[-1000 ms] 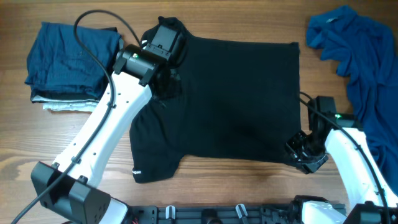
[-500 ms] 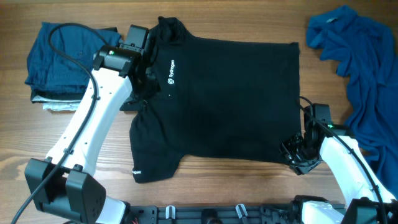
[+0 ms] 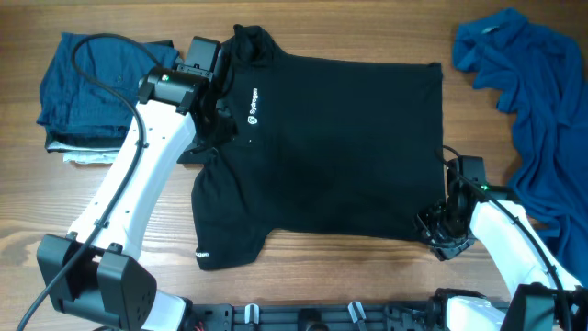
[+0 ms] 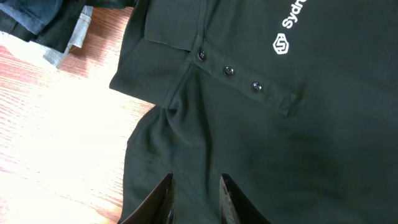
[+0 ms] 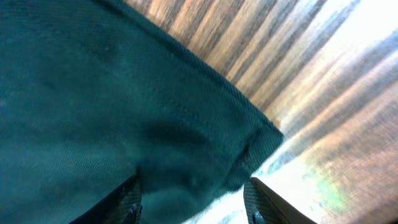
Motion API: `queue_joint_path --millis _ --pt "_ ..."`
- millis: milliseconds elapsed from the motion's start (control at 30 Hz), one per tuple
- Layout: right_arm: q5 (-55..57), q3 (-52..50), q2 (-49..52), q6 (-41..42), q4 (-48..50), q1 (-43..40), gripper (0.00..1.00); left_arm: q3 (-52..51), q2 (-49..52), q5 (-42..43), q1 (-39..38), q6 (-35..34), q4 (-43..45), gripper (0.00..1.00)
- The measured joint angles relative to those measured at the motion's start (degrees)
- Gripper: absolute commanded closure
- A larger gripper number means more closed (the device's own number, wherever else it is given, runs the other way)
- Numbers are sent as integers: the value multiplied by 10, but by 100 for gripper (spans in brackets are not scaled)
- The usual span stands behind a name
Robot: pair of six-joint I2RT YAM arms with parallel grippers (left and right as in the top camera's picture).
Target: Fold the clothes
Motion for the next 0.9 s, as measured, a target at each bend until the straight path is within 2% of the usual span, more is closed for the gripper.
queue_joint_path --millis 67,100,200,267,300,367,400,467,500,567,667,800,900 --pt "0 -5 2 3 3 0 45 0 0 0 0 0 0 76" --pt "0 -6 2 9 4 0 49 0 0 0 0 0 0 76" --pt "0 -8 2 24 19 0 70 0 0 0 0 0 0 76" --pt "0 -9 2 35 35 0 85 0 0 0 0 0 0 60" --pt "-2 -10 2 37 42 0 89 0 0 0 0 1 0 57" --pt "-6 -11 2 39 50 0 96 0 0 2 0 0 0 65" --pt "-7 -11 2 40 52 0 96 0 0 3 0 -2 0 79" --pt "-9 -11 2 43 53 0 96 0 0 6 0 -2 -1 96" --pt "-9 -11 2 43 53 0 96 0 0 11 0 -1 -2 96" --pt "-10 -11 2 43 53 0 96 0 0 24 0 0 -9 86" --pt "-10 -11 2 43 53 0 96 0 0 38 0 0 -35 91" --pt "-10 -11 2 43 54 0 96 -4 0 49 0 0 -62 87" --pt "-10 -11 2 43 54 0 96 -60 -10 79 0 -3 -48 86"
